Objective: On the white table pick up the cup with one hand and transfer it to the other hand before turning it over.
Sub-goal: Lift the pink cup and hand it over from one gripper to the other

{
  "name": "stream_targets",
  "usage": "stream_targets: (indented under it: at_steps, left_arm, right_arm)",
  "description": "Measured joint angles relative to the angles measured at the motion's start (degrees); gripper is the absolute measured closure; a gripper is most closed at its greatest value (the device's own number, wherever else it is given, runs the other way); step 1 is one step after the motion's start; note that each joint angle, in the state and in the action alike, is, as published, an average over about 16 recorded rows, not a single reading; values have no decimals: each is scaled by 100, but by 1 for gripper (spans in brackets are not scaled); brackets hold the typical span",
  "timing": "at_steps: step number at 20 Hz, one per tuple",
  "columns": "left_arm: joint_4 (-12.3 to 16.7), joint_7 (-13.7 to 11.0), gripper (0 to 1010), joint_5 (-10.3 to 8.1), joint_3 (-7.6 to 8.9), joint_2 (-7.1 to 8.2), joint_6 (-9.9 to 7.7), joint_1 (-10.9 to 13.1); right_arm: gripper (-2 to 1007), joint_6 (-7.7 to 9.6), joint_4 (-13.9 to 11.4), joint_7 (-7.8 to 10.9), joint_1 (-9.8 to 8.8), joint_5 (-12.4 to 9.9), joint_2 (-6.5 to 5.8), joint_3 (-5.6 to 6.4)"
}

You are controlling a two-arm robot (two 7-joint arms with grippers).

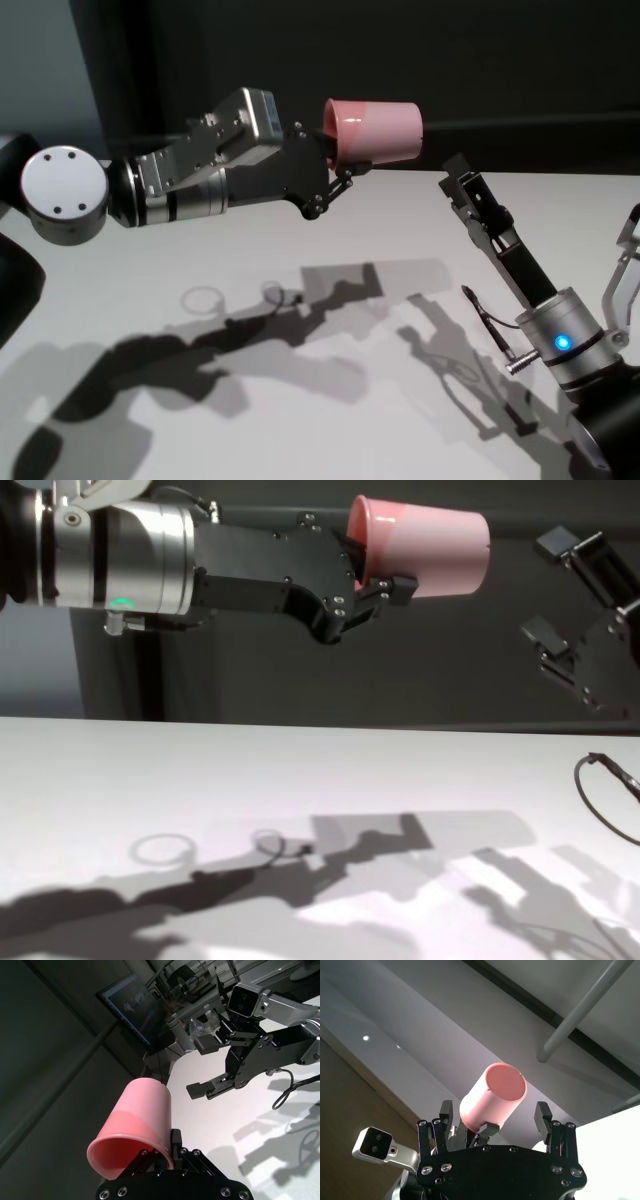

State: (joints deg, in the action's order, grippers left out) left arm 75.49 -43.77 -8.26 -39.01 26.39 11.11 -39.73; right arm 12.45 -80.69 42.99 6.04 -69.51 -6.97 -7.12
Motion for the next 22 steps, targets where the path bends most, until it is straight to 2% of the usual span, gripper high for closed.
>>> stream_targets:
  at_steps: [11, 22]
  left_arm:
    - [0, 0, 957, 0, 0, 0, 0, 0]
    - [0, 0, 957, 0, 0, 0, 0, 0]
  right_arm:
    - [3, -35, 303, 13, 367, -154, 35, -167]
    - [3, -78, 753, 111, 703, -341, 70, -305]
